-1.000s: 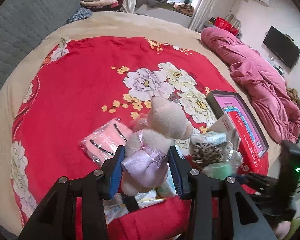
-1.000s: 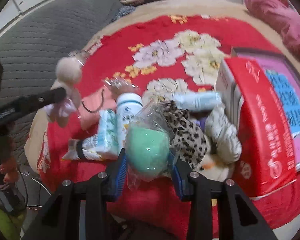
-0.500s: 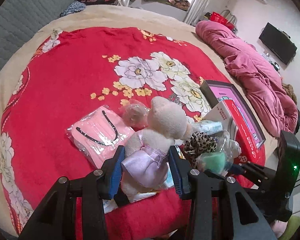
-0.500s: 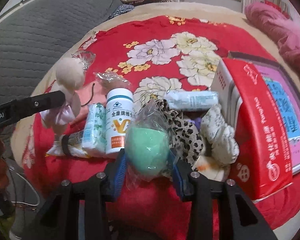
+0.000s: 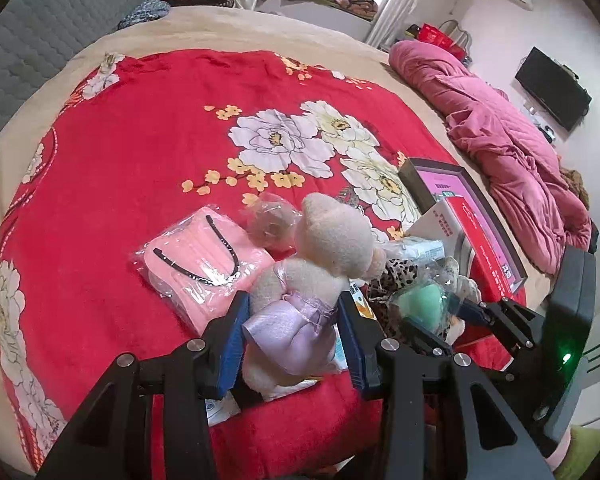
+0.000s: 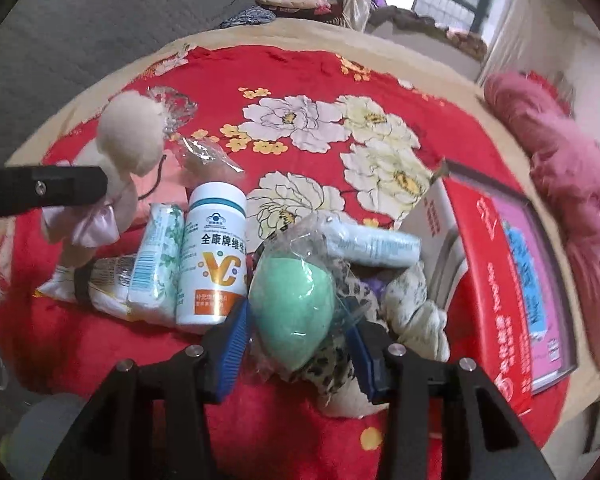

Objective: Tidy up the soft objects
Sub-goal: 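Carry the teddy bear with the left tool while the right carries the sponge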

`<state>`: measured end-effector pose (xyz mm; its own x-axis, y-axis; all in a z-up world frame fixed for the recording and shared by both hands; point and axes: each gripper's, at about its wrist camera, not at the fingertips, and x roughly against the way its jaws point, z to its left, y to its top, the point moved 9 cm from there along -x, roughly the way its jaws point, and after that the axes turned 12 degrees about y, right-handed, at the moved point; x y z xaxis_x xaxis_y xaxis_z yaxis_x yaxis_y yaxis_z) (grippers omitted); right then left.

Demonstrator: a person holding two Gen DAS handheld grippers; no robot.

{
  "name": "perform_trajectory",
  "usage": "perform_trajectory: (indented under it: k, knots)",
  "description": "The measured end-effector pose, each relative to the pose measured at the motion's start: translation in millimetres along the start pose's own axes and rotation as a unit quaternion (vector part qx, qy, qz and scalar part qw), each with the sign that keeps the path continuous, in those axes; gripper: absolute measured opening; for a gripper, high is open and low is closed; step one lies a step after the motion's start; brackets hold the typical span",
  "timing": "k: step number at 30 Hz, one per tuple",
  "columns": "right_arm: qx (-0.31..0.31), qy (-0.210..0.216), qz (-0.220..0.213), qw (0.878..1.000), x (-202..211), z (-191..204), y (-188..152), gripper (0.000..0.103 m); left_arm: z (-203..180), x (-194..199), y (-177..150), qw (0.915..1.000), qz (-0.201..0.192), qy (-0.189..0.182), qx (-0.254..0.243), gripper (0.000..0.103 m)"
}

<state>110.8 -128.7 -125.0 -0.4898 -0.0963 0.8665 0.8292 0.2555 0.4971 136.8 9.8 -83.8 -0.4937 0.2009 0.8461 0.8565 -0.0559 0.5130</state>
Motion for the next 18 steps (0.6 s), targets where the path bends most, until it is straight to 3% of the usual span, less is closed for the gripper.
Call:
perform_trajectory:
  k: [7, 18]
  knots:
    - [0.018, 0.009, -0.057, 0.998, 24.4, 3.0, 17.3, 0.047, -2.9, 4.4, 5.7, 1.0000, -0.004, 0.000, -0.005, 0.045]
    - [-0.078, 0.079, -0.114, 0.987, 79.5, -54.6, 24.6, 0.043, -50.0, 18.3, 31.1, 0.9992, -0.023, -0.015, -0.027, 0.045]
